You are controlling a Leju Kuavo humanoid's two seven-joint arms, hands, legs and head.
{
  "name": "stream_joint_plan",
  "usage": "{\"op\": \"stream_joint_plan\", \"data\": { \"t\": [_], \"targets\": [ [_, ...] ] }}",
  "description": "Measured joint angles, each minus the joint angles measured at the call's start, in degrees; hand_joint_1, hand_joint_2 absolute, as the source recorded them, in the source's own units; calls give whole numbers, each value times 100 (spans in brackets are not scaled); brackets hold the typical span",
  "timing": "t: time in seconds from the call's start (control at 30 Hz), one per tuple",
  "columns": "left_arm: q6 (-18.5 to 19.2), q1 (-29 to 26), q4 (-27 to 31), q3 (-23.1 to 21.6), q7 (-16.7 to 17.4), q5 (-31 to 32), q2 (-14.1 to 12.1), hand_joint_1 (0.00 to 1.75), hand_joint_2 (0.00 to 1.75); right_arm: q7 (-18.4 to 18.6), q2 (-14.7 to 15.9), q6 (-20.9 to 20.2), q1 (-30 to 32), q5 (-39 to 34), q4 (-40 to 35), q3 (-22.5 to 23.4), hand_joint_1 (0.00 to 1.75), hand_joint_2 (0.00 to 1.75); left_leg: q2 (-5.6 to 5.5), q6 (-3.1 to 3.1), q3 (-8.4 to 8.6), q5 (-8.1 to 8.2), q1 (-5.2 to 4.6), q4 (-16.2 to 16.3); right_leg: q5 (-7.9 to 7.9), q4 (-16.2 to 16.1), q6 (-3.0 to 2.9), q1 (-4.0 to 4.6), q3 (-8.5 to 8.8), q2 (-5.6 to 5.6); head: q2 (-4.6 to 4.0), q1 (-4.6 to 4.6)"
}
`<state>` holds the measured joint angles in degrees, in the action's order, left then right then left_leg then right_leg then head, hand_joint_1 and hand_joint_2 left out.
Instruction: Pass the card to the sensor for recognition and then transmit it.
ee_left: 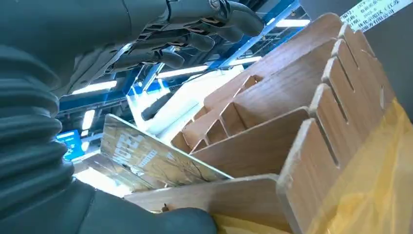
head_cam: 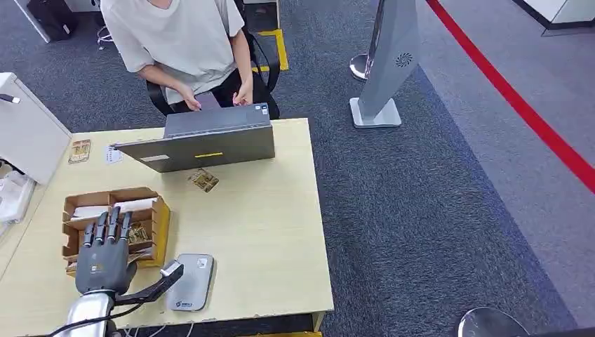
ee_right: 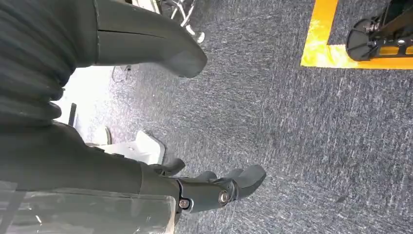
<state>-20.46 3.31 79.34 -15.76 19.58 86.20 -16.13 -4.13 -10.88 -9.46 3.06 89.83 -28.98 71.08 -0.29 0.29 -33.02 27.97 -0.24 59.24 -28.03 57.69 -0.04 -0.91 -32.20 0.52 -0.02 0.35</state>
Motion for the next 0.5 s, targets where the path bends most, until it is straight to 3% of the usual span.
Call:
{"op": "stream_joint_plan", "data": {
  "t": [0.07, 0.1, 0.5],
  "targets": [
    [0, 7, 2, -4, 7, 0, 0, 0, 175, 0, 7, 4, 0, 0, 17, -7, 0, 175, 0, 0, 0, 0, 0, 0, 0, 0, 0, 0, 0, 0, 2, 0],
    [2, 8, 0, -7, 9, 0, 0, 175, 175, 0, 11, 9, -1, 0, 28, -11, 0, 175, 0, 0, 0, 0, 0, 0, 0, 0, 0, 0, 0, 0, 0, 0],
    [39, 7, 0, -24, -136, 0, 7, 175, 175, 18, 44, 46, -4, 0, 101, -33, 0, 175, 0, 0, -1, 0, 0, 0, 0, 0, 0, 0, 0, 0, 0, -2]
  ]
}}
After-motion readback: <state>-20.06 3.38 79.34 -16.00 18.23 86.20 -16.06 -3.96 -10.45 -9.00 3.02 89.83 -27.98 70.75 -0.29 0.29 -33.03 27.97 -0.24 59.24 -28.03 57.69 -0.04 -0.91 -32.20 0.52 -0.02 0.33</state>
